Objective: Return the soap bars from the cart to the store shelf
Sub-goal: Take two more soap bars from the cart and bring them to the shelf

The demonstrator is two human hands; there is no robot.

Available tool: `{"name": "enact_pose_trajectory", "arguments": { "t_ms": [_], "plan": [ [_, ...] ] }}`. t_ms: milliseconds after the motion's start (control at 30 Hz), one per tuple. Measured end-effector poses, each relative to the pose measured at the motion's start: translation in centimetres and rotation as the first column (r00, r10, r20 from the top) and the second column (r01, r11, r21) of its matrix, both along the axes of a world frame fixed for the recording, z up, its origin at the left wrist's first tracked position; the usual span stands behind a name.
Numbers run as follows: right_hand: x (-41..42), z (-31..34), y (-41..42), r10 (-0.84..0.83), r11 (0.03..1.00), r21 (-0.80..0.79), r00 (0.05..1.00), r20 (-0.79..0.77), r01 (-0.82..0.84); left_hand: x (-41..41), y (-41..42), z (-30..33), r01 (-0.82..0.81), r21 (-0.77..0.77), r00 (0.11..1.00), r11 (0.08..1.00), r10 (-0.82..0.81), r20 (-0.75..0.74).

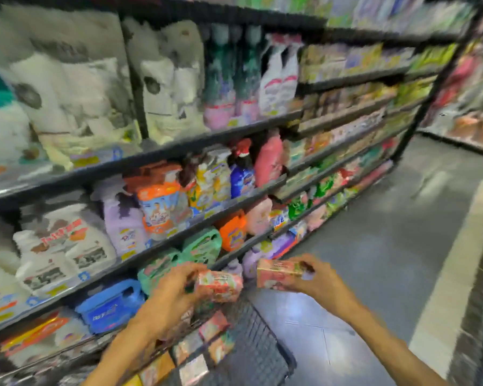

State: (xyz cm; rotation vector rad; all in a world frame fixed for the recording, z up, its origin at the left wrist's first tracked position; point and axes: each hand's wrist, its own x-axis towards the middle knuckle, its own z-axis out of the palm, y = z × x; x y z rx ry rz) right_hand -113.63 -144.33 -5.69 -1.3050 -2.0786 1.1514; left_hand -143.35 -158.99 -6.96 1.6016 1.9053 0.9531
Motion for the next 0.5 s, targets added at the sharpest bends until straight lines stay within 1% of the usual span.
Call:
{"name": "enact_pose_trajectory", "arguments": {
  "t_ms": [100, 200, 267, 367, 500],
  "plan": [
    [5.8, 3.3, 2.6, -0.103, 0.993, 0.050, 0.994, -0.047, 0.105, 4.6, 5.4, 3.3, 0.116, 0.034, 0.993, 0.993, -0.115, -0.024],
    [12.1, 5.6, 5.6, -0.167, 0.981, 0.086, 0.982, -0.091, 0.174, 9.6, 11.1, 5.6, 0.192, 0.067, 0.981, 0.979, -0.190, -0.039],
    [16.6, 6.7, 7.9, -0.211, 0.969, 0.107, 0.972, -0.100, 0.221, 13.5, 15.1, 6.8, 0.224, 0.104, 0.974, 0.969, -0.219, -0.063],
    [23.4, 7.6, 12.1, -0.248, 0.955, 0.140, 0.964, -0.096, 0.260, 19.9, 21.2, 8.3, 0.282, 0.145, 0.959, 0.948, -0.278, -0.053],
    [32.1, 9.1, 17.4, -0.306, 0.938, 0.130, 0.944, -0.122, 0.321, 27.6, 29.4, 8.8, 0.333, 0.157, 0.942, 0.930, -0.334, -0.019]
  ]
}}
